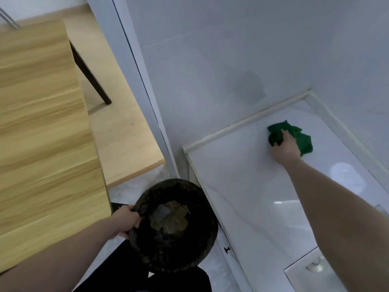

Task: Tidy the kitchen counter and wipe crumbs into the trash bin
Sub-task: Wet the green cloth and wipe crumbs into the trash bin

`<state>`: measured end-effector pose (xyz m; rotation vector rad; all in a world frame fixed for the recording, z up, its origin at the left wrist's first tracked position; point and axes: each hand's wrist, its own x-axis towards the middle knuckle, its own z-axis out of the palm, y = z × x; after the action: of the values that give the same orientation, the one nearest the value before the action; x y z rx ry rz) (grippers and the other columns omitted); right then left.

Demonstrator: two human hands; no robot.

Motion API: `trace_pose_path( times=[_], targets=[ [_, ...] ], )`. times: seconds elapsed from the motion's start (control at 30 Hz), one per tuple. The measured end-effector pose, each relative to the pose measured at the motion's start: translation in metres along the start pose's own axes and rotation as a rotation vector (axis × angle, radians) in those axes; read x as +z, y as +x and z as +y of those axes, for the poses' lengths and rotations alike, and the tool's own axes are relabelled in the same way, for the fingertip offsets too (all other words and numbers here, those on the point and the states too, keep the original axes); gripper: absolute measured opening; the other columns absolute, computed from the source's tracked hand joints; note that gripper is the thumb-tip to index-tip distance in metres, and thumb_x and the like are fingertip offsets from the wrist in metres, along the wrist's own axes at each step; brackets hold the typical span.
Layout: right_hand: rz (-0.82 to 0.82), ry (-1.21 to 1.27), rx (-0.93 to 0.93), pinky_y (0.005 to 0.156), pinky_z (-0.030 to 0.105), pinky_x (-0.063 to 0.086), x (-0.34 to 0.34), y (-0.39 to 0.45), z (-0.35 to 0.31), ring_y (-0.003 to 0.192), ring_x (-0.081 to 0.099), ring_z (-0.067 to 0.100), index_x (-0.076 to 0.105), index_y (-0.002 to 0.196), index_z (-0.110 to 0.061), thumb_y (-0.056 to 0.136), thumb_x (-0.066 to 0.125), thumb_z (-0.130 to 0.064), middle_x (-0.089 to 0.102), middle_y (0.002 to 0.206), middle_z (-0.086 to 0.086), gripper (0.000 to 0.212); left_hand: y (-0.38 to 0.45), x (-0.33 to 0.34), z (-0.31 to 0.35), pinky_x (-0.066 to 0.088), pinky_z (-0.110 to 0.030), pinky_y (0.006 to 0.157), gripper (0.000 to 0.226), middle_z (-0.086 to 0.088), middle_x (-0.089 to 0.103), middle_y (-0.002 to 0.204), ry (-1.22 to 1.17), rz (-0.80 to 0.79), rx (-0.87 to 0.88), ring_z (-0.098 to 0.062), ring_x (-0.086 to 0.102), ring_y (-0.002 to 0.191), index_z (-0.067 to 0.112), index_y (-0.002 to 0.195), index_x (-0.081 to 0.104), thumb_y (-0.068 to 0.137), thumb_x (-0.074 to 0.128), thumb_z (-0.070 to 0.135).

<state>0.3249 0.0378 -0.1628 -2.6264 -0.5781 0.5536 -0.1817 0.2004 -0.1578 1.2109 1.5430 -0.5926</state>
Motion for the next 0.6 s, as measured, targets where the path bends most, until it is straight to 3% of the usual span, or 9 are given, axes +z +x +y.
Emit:
trace_pose_path(
  times=[0.23, 0.4, 0.53, 0.6],
  targets=[
    [-0.126, 0.006, -0.295, 0.117, 0.032, 0.03, 0.051, -0.094, -0.062, 0.14, 0.044, 0.032, 0.053, 0.145, -0.011, 0.091, 0.055, 0.003, 0.048, 0.153, 0.012, 0.056, -0.015, 0.003, -0.003, 0.065, -0.044, 0.063, 0.039, -0.021, 0.065, 0.11, -0.022, -0.007, 0.002, -0.038, 0.067, 0.095, 0.008, 0.107, 0.063, 0.075, 0.046, -0.007],
    [-0.353, 0.013, -0.494, 0.111, 0.026, 0.035, 0.094, -0.221, -0.085, 0.131, 0.054, 0.017, 0.062, 0.135, -0.032, 0.09, 0.059, -0.004, 0.059, 0.143, -0.007, 0.054, -0.025, 0.003, -0.009, 0.065, -0.049, 0.068, 0.036, -0.02, 0.065, 0.109, -0.045, -0.015, 0.032, -0.038, 0.067, 0.095, 0.009, 0.105, 0.062, 0.078, 0.046, -0.007],
    [-0.502, 0.145, -0.412, 0.104, 0.02, 0.041, 0.106, -0.281, -0.081, 0.124, 0.058, 0.015, 0.059, 0.134, -0.04, 0.096, 0.054, -0.017, 0.064, 0.135, -0.011, 0.045, -0.03, 0.002, -0.009, 0.065, -0.05, 0.069, 0.031, -0.019, 0.066, 0.109, -0.042, -0.02, 0.042, -0.039, 0.069, 0.095, 0.015, 0.097, 0.06, 0.082, 0.046, -0.008],
    [-0.483, 0.198, -0.38, 0.105, 0.019, 0.042, 0.098, -0.291, -0.073, 0.124, 0.058, 0.013, 0.06, 0.133, -0.039, 0.096, 0.054, -0.015, 0.064, 0.133, -0.011, 0.045, -0.03, 0.002, -0.011, 0.065, -0.05, 0.068, 0.031, -0.019, 0.066, 0.108, -0.044, -0.019, 0.045, -0.04, 0.069, 0.094, 0.015, 0.097, 0.06, 0.082, 0.046, -0.008]
  ],
)
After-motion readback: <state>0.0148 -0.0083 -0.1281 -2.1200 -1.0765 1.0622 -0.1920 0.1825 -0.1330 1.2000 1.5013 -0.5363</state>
